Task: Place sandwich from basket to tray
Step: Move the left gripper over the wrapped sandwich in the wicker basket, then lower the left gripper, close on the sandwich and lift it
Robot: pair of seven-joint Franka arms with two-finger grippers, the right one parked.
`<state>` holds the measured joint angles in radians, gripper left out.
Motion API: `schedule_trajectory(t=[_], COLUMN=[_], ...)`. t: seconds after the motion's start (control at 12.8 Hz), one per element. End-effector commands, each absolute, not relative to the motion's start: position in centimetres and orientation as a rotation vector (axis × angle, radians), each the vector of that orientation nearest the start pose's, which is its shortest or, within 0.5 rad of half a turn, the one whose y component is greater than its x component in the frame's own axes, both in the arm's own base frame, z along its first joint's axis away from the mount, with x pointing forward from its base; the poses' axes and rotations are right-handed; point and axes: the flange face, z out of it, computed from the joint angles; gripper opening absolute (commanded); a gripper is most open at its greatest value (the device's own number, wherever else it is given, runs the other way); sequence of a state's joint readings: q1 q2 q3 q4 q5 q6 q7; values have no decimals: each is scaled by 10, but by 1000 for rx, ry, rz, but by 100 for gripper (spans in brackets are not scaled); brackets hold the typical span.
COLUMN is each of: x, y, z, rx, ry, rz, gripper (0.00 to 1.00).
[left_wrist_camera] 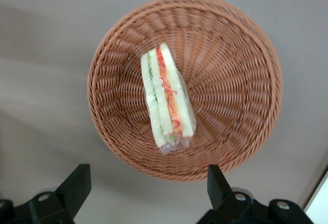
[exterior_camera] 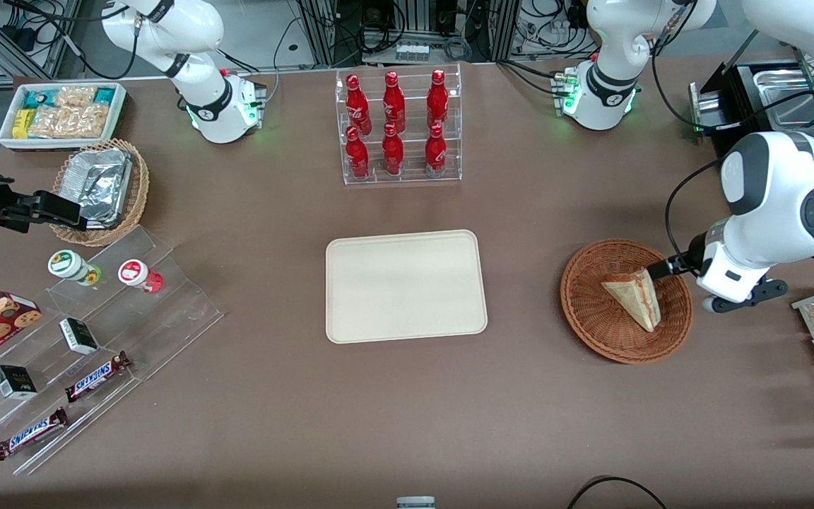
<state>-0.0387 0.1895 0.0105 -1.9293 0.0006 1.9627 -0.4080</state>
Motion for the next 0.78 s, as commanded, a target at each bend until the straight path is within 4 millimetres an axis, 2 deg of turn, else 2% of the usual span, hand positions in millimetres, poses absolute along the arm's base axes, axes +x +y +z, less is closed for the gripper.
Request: schedule_trajectory(t=[0.0, 0.16, 0.23, 0.7], x=[584, 581, 577, 563], y=[-22, -24, -28, -28], z=[368, 356, 346, 314], rx=[-2963, -2915, -2911, -2929], ry=[-911, -1069, -1091, -1095], rz=[174, 136, 120, 58], gripper=[100, 100, 100, 100])
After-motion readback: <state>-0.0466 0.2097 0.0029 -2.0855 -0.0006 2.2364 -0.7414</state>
